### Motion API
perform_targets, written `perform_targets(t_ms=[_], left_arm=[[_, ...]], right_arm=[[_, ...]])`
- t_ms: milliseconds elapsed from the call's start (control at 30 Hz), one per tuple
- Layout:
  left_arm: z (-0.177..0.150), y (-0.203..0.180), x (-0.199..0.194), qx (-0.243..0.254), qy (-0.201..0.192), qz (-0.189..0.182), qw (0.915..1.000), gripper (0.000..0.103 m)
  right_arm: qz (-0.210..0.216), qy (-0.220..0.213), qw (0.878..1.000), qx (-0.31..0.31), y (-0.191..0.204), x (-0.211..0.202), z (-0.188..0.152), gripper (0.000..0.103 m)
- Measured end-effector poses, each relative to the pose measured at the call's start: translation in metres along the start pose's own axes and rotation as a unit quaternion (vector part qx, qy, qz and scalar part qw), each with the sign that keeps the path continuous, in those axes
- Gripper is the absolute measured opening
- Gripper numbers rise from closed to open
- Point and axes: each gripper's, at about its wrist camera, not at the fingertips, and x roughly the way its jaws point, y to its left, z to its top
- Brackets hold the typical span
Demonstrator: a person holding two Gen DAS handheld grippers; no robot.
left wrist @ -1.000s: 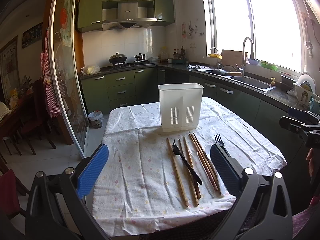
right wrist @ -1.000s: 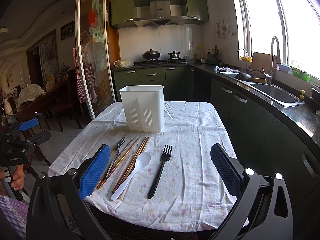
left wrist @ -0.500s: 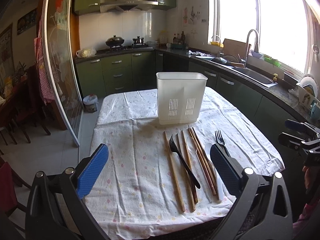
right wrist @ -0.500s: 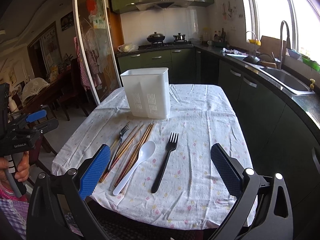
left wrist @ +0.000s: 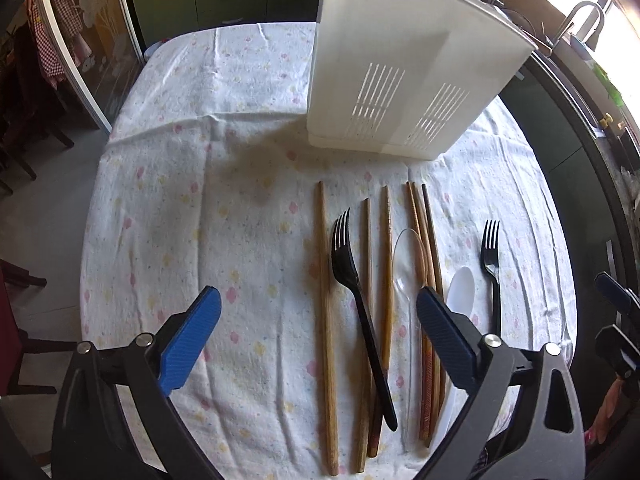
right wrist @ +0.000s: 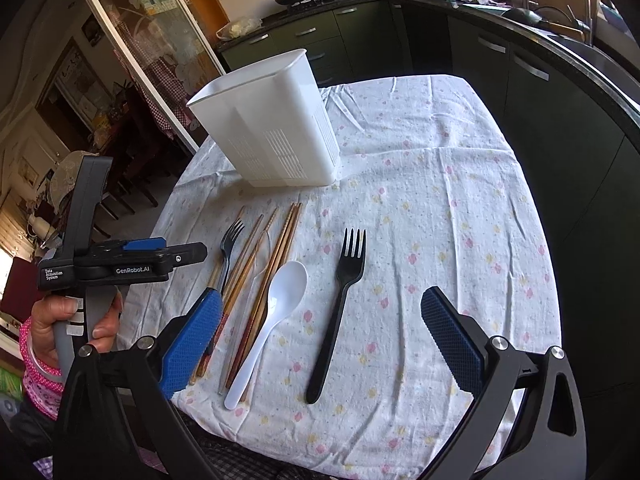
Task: Organize utensils
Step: 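Grasp a black fork with the left tool while the right tool grasps another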
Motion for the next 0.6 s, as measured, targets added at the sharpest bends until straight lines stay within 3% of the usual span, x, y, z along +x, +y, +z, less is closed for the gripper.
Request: perform_targets(t_ms=[167,267,367,433,600], left_arm=[[0.014,-0.013,0.021,-0.015,0.042,-0.004,0.999,0.063],[0.018,-0.023,0.031,-0.012,0.056,-0.009,0.9983,0.044],[0.018,-0.03,0.038,-0.011,0.067,-0.007,0.9977,0.029],[0.018,-0.033,0.043,-0.013,0.071,0.002,0.9974,0.028],[0.019,-0.035,0.052,-0.024,0.077,0.017,0.9966,0.014]], right_arm=[[-0.006,0.007,1.0,0.011,-0.01,0.01,0.006,0.078],[-0.023,0.003,1.0,0.003,-0.011,0.011,0.007,0.069],[-0.031,0.0,1.0,-0.004,-0.012,0.011,0.004,0.069],[-0.03,-0.002,1.0,-0.006,-0.013,0.011,0.003,0.069],[-0.024,-0.007,1.0,-0.007,-0.017,0.01,0.0,0.069]])
